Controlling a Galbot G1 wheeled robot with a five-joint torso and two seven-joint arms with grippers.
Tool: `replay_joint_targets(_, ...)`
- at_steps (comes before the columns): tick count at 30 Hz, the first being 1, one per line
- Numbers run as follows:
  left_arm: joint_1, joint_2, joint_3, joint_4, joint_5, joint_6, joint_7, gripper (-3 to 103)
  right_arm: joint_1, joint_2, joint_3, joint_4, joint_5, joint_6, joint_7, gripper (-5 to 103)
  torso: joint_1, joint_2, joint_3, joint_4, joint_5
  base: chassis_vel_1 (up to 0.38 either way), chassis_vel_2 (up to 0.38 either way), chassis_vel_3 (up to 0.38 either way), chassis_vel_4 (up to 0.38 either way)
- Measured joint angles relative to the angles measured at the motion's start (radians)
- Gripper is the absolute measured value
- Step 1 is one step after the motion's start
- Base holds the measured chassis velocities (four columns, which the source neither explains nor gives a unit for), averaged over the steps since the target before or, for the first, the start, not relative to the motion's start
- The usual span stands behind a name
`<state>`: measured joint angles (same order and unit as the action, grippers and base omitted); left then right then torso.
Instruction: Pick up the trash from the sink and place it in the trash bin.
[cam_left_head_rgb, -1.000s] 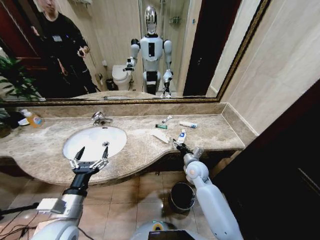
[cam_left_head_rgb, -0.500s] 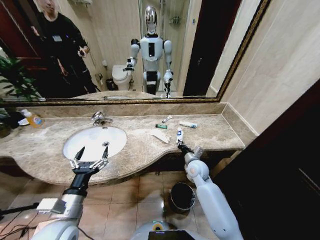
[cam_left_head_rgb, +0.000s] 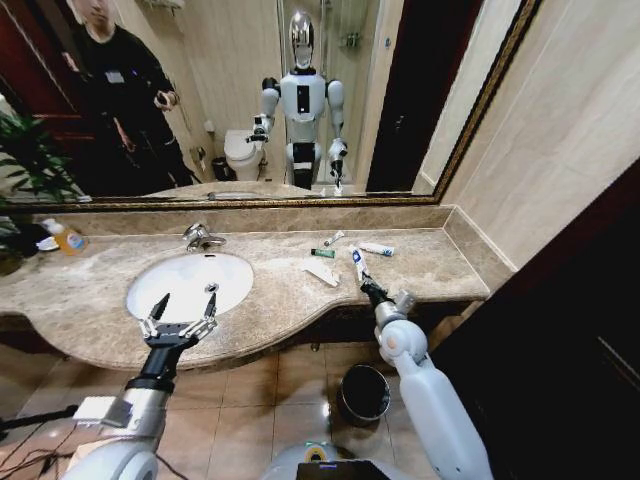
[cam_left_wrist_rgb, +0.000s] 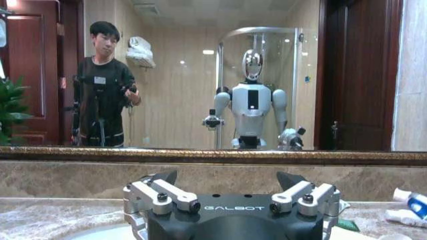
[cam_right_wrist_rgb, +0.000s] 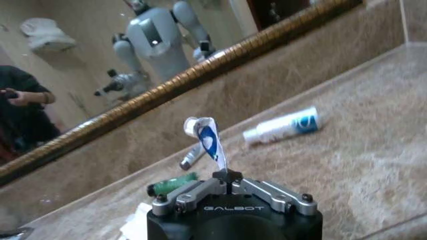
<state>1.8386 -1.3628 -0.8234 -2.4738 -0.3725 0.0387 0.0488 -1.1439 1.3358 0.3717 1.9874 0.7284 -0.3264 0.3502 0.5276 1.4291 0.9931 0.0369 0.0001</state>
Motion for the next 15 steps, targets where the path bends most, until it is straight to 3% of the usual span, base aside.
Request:
replay_joint_targets(9,0.000,0.000,0.000,0.000,0.000,0.000,0.000,100,-0.198,-0.051,0.092,0.173,-0.069,-0.006,-0.152,0,0.000,0.000,0.000,-0.0001,0.0002,0.000,0.000,0.000,0.000)
replay_joint_targets(11,0.000,0.000,0.000,0.000,0.000,0.000,0.000,100,-0.264,-0.061,0.138,0.203,-0.083,0.009,-0.254,0,0.000,0.000,0.000,-0.0001,-0.0001,0.000,0.000,0.000,0.000)
replay_joint_targets(12,0.000,0.000,0.000,0.000,0.000,0.000,0.000,100,-0.264,-0.061,0.138,0.203,-0.083,0.009,-0.254,0,0.000,0.000,0.000,-0.0001,-0.0001,0.000,0.000,0.000,0.000)
replay_joint_targets(14,0.000,0.000,0.000,0.000,0.000,0.000,0.000,100,-0.315,-0.064,0.177,0.175,-0.137,0.092,-0.432,0,0.000,0.000,0.000,-0.0001,0.0000,0.000,0.000,0.000,0.000)
replay_joint_targets(15,0.000,0.000,0.000,0.000,0.000,0.000,0.000,100,-0.328,-0.061,0.186,0.163,-0.157,0.119,-0.480,0,0.000,0.000,0.000,-0.0001,-0.0001,0.000,0.000,0.000,0.000)
